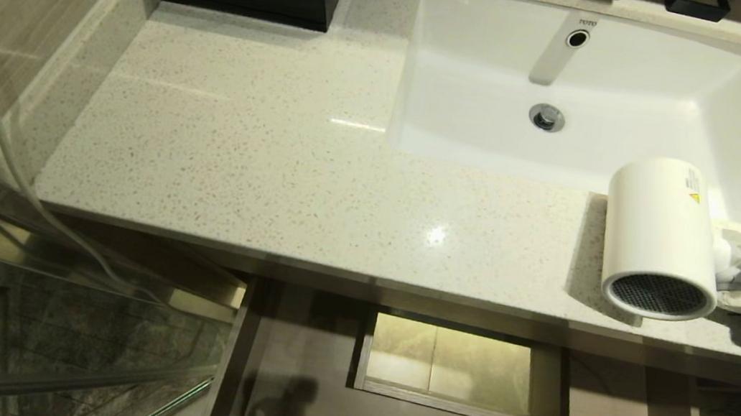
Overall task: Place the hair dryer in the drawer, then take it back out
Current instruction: Place it on the countertop
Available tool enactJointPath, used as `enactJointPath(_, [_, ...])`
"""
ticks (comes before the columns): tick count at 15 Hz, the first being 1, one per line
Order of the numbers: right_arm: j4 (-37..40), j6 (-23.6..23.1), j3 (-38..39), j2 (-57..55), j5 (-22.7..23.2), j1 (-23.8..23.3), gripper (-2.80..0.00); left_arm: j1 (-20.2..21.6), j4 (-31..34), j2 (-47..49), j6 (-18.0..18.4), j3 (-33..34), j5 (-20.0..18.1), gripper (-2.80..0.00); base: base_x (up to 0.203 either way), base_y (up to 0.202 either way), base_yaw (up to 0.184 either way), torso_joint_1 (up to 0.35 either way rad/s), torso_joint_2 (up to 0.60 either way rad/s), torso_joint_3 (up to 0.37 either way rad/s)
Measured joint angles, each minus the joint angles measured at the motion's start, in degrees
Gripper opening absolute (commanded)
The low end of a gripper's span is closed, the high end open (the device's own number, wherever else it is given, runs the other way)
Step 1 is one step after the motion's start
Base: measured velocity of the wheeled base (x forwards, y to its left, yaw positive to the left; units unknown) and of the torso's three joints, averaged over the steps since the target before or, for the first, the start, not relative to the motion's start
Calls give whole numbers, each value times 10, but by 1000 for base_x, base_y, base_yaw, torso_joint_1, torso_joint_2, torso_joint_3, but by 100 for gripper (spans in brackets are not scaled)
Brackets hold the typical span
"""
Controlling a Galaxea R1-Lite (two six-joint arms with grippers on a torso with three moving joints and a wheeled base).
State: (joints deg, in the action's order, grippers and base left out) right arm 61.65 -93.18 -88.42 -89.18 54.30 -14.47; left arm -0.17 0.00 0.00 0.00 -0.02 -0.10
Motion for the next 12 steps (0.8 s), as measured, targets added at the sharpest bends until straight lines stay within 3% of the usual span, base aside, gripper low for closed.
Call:
enactJointPath(1, [2, 1, 6, 4, 0, 0, -181, 0, 0, 0, 0, 0, 0, -280, 0, 0, 0, 0, 0, 0])
enactJointPath(2, [-1, 1, 11, 8, 0, 0, 0, 0, 0, 0, 0, 0, 0, -280, 0, 0, 0, 0, 0, 0])
enactJointPath(12, [0, 13, 15, 28, 1, -6, 0, 0, 0, 0, 0, 0, 0, -280, 0, 0, 0, 0, 0, 0])
